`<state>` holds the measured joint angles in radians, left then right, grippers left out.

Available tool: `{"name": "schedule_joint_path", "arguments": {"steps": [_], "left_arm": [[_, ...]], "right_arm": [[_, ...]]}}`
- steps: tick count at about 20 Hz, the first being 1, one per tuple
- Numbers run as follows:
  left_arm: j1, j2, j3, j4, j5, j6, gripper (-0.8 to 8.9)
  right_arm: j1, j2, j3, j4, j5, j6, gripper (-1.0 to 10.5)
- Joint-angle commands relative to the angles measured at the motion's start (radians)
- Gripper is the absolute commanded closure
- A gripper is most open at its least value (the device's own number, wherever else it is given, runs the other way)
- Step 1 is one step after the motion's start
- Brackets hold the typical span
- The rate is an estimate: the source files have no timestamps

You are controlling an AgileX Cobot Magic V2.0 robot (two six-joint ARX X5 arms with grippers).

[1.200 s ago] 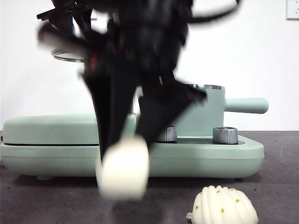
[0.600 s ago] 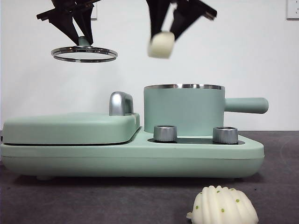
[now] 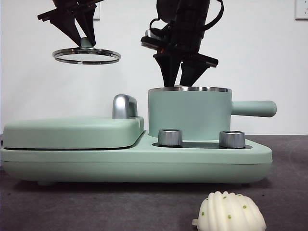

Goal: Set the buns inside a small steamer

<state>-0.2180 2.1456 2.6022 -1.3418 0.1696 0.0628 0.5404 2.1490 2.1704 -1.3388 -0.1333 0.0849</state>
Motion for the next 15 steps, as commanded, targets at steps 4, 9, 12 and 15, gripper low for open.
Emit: {"name": "schedule_joint_path", "arguments": {"steps": [4,9,12,15], "left_arm": [[0.0,-0.01,0.045,0.022,0.003,-0.001,7.27],[0.0,-0.01,0.045,0.021,0.003,-0.001,7.27],[0.0,-0.01,0.045,0.021,0.003,-0.001,7.27],[0.0,-0.01,0.045,0.022,0.003,-0.001,7.27]], "right_arm": [[0.005,0.05,0.027,-0.023,0.008,-0.023,7.1],[0.005,0.05,0.027,-0.023,0.008,-0.023,7.0],[0.005,0.05,0.027,-0.023,0.007,-0.023,6.2],[0.005,0.05,0.027,-0.018,0.006,-0.021,5.2]]}}
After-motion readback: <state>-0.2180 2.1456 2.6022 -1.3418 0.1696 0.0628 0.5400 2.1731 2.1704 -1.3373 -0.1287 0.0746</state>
